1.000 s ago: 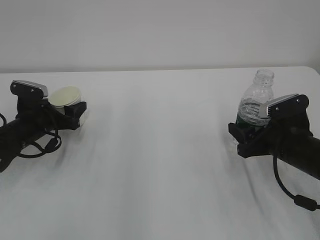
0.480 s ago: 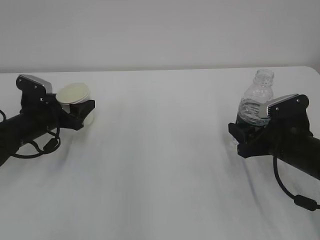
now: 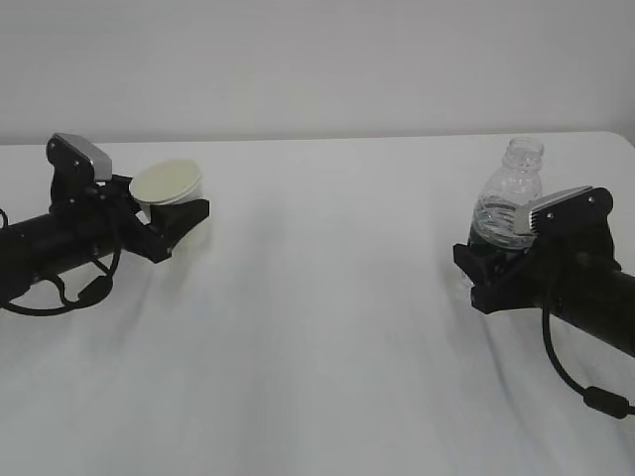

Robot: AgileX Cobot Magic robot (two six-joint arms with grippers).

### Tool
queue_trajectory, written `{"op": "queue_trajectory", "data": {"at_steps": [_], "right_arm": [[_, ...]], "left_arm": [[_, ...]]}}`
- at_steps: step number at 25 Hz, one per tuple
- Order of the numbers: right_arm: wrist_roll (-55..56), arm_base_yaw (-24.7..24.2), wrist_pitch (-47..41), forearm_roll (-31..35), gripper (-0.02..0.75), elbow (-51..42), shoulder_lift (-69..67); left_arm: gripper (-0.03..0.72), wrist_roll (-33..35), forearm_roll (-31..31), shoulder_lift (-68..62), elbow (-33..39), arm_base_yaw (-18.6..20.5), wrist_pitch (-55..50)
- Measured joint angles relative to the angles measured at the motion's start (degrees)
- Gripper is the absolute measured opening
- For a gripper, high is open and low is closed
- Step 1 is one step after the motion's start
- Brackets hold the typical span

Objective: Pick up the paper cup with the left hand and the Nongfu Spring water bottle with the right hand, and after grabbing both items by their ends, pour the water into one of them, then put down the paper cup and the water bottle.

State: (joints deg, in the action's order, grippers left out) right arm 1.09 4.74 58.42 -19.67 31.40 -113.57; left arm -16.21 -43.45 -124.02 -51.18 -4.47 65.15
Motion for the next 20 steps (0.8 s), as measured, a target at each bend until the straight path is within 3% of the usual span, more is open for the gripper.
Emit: {"op": "queue_trajectory", "data": {"at_steps": [9,20], "right_arm": [[0.0,0.0,0.0,-0.1,0.476,0.0,0.0],[0.0,0.0,0.0,-1.3,0.476,0.0,0.0]], "left_arm": [[0.518,-3.4,-11.2,0.8,0.0,0.0,0.3],[0.518,-6.8,-20.3,0.8,0.0,0.0,0.3]]}}
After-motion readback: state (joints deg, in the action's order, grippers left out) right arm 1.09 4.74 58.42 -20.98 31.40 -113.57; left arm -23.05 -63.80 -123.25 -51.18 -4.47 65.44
